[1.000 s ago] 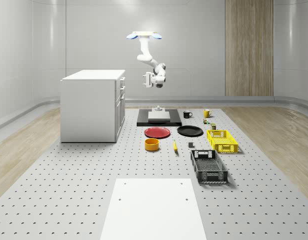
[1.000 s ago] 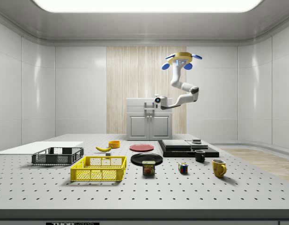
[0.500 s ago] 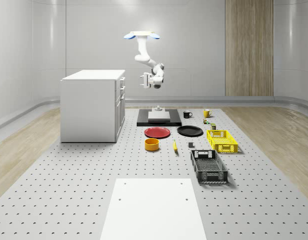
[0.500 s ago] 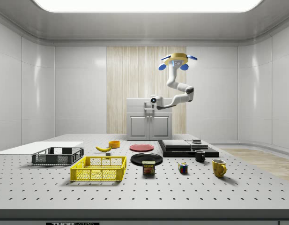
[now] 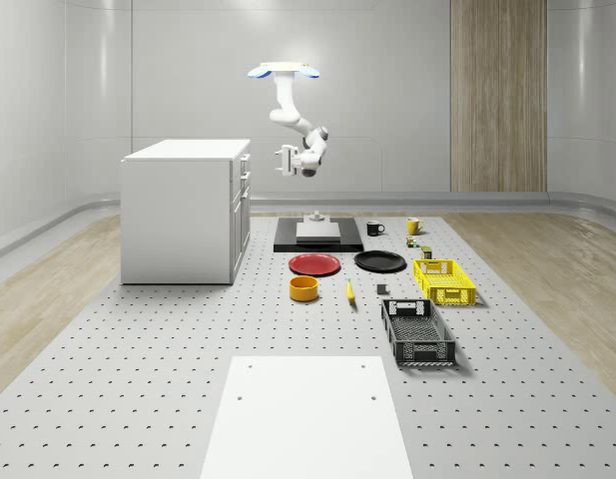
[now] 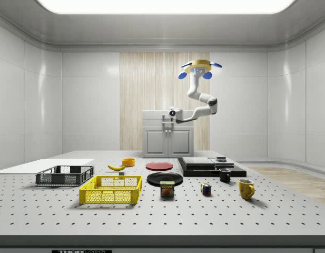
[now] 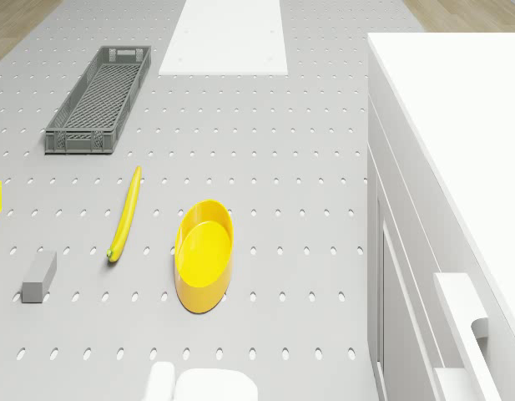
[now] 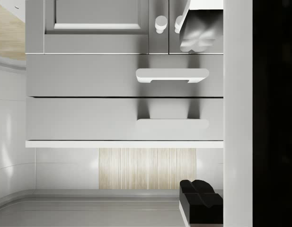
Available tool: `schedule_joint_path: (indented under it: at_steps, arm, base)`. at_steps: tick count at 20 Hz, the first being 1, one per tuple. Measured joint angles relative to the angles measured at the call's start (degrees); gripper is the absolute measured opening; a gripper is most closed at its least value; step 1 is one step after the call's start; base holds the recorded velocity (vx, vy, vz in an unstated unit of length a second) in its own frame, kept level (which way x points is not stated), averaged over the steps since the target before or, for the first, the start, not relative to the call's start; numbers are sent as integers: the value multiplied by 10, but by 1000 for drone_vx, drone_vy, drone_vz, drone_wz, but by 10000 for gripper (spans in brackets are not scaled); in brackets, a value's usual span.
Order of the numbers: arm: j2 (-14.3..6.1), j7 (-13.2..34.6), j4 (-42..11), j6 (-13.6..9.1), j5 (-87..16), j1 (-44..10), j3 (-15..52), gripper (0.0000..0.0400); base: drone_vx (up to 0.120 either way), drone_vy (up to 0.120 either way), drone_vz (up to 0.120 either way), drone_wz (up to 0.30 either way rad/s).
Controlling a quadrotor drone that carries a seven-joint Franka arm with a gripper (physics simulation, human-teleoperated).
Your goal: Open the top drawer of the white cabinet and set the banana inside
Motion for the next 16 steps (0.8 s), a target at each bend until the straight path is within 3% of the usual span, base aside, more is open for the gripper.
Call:
schedule_joint_path:
  at_steps: [16]
  arm:
    - [29, -37, -47, 109, 101, 42, 91, 400]
  base:
    - [0, 0, 0, 0]
